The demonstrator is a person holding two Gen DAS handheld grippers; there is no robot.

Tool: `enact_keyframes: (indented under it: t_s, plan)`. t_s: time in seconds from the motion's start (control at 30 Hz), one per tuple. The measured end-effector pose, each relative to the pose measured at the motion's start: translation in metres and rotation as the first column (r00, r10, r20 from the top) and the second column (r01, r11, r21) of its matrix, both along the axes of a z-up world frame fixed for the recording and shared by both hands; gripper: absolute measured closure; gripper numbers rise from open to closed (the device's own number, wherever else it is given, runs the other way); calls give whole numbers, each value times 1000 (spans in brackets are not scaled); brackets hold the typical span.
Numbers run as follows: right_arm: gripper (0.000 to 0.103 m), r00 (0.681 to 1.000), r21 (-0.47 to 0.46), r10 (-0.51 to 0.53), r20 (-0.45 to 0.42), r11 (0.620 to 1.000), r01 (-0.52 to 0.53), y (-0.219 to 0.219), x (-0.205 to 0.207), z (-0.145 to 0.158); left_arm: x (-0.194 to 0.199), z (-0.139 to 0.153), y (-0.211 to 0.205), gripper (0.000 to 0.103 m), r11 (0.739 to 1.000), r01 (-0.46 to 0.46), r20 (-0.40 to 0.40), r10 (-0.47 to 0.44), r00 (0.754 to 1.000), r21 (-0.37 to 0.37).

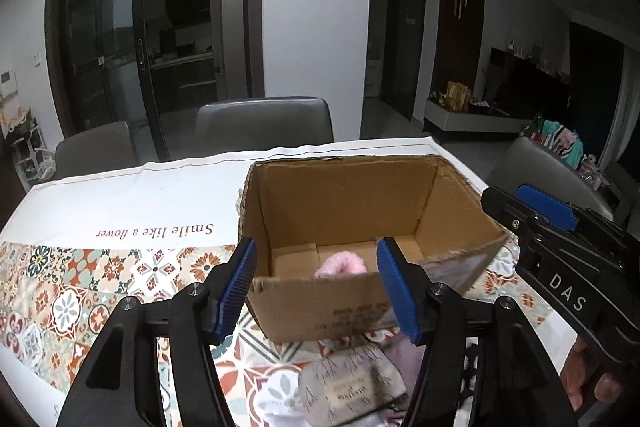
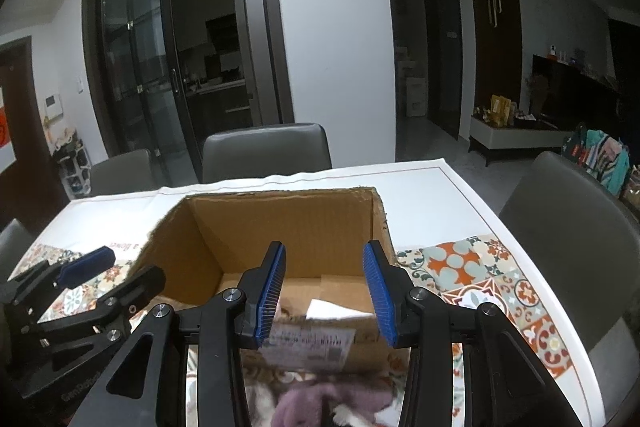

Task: Organize soft objects
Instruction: 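Open the left gripper into the box while the right gripper releases the white cloth inside, then move both grippers back down to the remaining pile of items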

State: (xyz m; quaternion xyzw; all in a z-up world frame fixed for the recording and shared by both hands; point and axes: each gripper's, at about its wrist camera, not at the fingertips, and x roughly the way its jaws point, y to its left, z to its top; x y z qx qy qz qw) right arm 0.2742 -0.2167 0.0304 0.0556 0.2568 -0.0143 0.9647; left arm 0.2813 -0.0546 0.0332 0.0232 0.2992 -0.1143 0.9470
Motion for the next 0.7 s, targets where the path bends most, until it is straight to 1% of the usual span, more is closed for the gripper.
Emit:
enact_keyframes:
  t_s: [0.3, 0.33, 0.37, 0.43, 0.57, 0.7]
  plan:
    - [61, 999, -38, -14, 53, 999, 16, 3, -41, 16, -40, 8, 0, 40, 1000, 11, 31, -11, 999, 12]
    - [60, 998, -39, -16, 55, 999, 19, 3, -47, 17, -45, 8, 1, 40, 1000, 14, 33, -14, 999, 11]
    - [56, 998, -37, -17, 55, 999, 19, 3, -49, 17, -50, 7, 1, 40, 1000, 12, 34, -12, 999, 12]
    - [54, 998, -28, -23, 57, 999, 24, 2, -58, 16, -59, 6, 1, 40, 1000, 11, 38, -12, 999, 18]
    - [54, 999, -23, -23, 45, 999, 25, 0, -72, 11, -75, 2, -1, 40, 999, 12, 41, -13, 999, 32]
    - [54, 999, -13, -27, 29, 1000, 28, -1, -83, 4, -86, -5, -2, 40, 999, 21, 26, -22, 999, 34]
